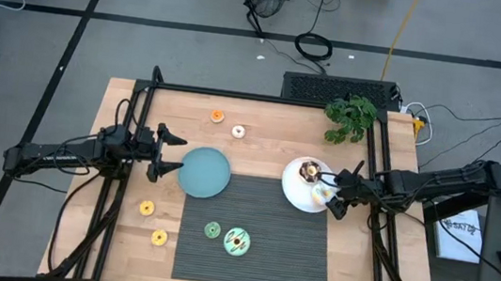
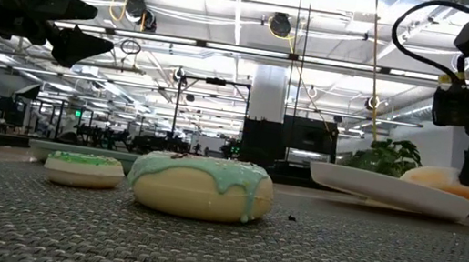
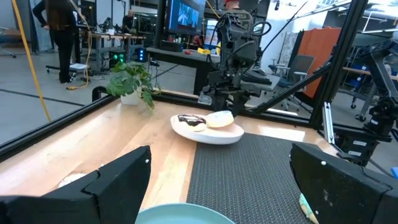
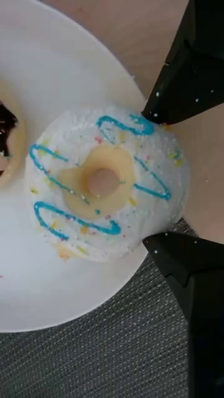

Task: Pick & Place donuts
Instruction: Put the large white donut on the white plate

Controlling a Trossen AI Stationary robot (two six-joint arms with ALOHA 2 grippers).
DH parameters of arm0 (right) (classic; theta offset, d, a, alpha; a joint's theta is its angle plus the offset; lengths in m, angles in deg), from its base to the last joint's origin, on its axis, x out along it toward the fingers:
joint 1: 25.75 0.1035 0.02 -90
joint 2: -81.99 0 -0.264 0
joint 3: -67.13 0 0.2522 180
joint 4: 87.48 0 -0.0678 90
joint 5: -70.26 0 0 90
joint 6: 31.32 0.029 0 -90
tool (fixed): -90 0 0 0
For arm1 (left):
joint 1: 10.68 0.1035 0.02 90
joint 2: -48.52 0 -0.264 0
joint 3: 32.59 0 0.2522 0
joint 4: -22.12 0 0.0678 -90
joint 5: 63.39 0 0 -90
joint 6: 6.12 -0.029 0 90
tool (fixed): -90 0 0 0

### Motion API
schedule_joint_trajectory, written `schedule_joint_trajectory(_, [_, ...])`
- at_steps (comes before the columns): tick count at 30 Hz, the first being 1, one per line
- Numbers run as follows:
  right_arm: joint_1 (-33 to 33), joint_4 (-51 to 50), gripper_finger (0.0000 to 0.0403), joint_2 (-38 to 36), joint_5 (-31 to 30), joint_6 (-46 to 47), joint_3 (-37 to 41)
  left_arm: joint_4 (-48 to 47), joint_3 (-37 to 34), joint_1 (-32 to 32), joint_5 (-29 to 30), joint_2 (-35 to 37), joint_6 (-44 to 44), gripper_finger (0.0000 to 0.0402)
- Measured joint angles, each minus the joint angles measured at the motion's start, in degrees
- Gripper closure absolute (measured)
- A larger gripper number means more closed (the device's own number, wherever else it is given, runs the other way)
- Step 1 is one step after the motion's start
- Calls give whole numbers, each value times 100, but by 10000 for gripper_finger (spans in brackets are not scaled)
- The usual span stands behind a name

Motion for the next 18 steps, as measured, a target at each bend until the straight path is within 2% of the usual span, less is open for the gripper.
schedule_joint_trajectory(18, [0,637,135,4,11,-105,2,0,-1,1,0,0,-1,23])
